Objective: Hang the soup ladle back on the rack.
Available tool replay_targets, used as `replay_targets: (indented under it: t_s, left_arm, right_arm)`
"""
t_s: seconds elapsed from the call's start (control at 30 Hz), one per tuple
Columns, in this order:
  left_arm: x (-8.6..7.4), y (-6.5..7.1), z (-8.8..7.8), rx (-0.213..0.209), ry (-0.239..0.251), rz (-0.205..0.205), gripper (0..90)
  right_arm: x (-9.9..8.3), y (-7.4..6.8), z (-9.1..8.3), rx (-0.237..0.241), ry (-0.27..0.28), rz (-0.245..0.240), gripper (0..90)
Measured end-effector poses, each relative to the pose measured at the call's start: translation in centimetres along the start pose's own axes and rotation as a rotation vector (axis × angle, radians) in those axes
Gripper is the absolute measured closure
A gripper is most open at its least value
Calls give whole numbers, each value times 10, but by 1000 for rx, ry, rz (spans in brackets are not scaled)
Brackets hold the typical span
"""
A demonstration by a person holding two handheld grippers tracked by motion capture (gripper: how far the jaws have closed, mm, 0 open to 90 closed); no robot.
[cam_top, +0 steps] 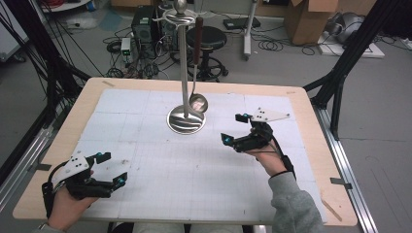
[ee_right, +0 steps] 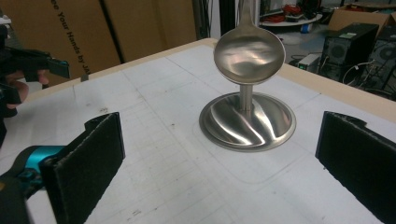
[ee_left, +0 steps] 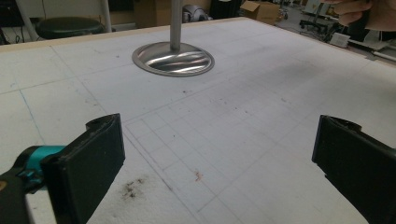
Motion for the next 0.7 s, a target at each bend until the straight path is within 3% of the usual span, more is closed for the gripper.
replay_targets:
  t_s: [0.27,0.53,0.7]
  left_arm:
    - [0,-3,-6,3,6,-5,31]
    - [2,-2,-5,-2,19,-2,31]
    - [3,-1,-6,-6,26,-2,31]
  right_arm:
    - [-8,-4,-19,-44,31,11,1]
    - [-34,-8,-38,-89,-5,22,1]
    - [-41,-10,-55,-110,34,50,1]
Point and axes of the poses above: each handheld gripper's, and its own axes: z roughly forward along the jaws, x roughly out of its top, y roughly to its right, the point moved 7 cm from there along z, roughly forward along the jaws, and after that the axes turned 10 degrees about -x, right-handed, at the moved point
